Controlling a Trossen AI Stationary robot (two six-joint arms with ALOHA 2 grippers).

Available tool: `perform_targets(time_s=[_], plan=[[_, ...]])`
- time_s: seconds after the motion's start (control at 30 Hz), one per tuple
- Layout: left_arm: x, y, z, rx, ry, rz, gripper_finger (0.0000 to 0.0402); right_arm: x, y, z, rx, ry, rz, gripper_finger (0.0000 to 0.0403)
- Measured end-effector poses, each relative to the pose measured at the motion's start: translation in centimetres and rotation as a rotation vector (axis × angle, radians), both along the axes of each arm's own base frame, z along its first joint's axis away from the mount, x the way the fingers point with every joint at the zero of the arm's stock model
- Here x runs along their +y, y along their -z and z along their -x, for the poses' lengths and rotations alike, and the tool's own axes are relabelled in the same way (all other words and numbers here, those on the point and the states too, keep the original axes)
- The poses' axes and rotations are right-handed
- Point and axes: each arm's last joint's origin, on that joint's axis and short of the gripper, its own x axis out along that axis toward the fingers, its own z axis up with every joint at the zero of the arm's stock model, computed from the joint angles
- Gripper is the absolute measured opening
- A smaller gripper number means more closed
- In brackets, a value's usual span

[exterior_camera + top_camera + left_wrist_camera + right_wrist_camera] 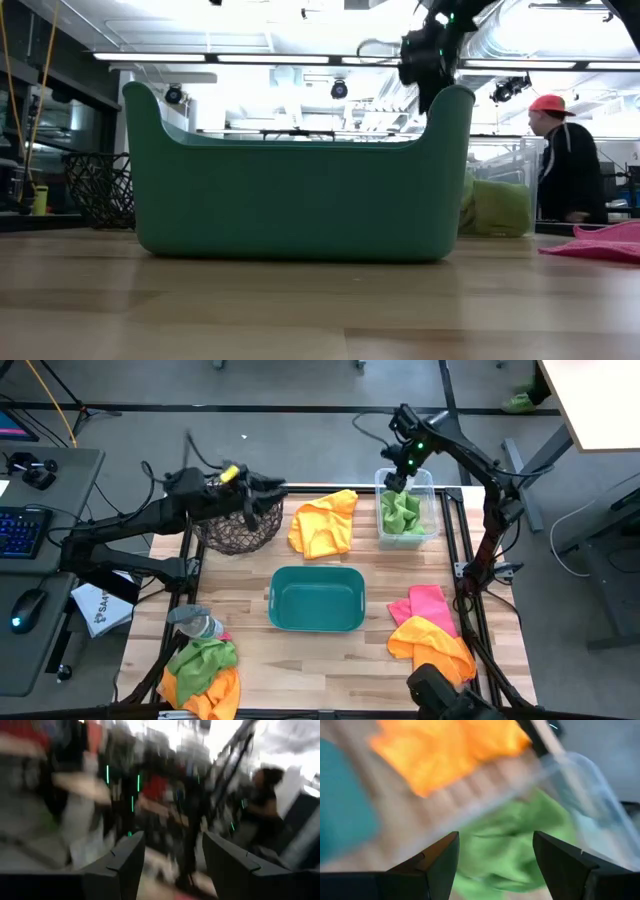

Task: Sort microfiber towel by color & place in baskets
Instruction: Put the green microfiber cloth into the transparent bin

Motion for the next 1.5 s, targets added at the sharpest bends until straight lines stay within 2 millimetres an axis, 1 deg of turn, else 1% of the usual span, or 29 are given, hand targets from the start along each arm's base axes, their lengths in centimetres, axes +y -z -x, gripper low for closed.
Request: perform_targets(time_s=[0.1,0.2,0.33,0.47,0.63,0.8,0.9,0.97,1.1,1.23,1.37,1.5], plan=[[-0.6,2.0,-0.5,0.172,0.065,0.094,0.0186,1.5,-2.2,-0.6,-0.123,-0.021,-0.062,0.0250],[-1.4,3.9,-1.2,0.332,0.118,0.131,0.0186,3.8,-4.2,-1.4,-0.213,-0.091,-0.054,0.0250],[-2.7,5.1,-2.0,0.425,0.208,0.132,0.0186,6.9,-6.2,-2.2,-0.281,-0.175,0.000,0.0250],[-4.2,5.3,-2.4,0.449,0.304,0.063,0.0186,9.8,-7.8,-2.5,-0.335,-0.205,0.018,0.0250],[-5.1,5.3,-2.8,0.514,0.391,-0.048,0.0186,13.2,-9.6,-1.5,-0.317,-0.186,0.110,0.0250],[-5.4,5.4,-4.1,0.741,0.476,-0.092,0.0186,15.8,-11.1,0.1,-0.324,-0.118,0.145,0.0250],[-6.0,5.4,-5.4,0.864,0.529,-0.123,0.0186,17.0,-11.8,1.0,-0.333,-0.083,0.150,0.0250],[-6.7,5.4,-6.4,0.943,0.557,-0.109,0.0186,18.0,-12.1,1.4,-0.338,-0.074,0.147,0.0250],[-8.7,6.0,-8.0,1.126,0.572,-0.022,0.0186,19.9,-12.5,2.1,-0.344,-0.113,0.121,0.0250],[-11.6,7.1,-8.9,1.313,0.575,0.060,0.0186,21.8,-12.5,2.3,-0.335,-0.186,0.114,0.0250],[-15.2,9.1,-8.9,1.524,0.586,0.074,0.0186,23.5,-12.6,2.1,-0.335,-0.264,0.133,0.0250],[-18.5,11.6,-8.0,1.770,0.626,0.108,0.0186,25.0,-12.5,1.7,-0.334,-0.339,0.155,0.0250]])
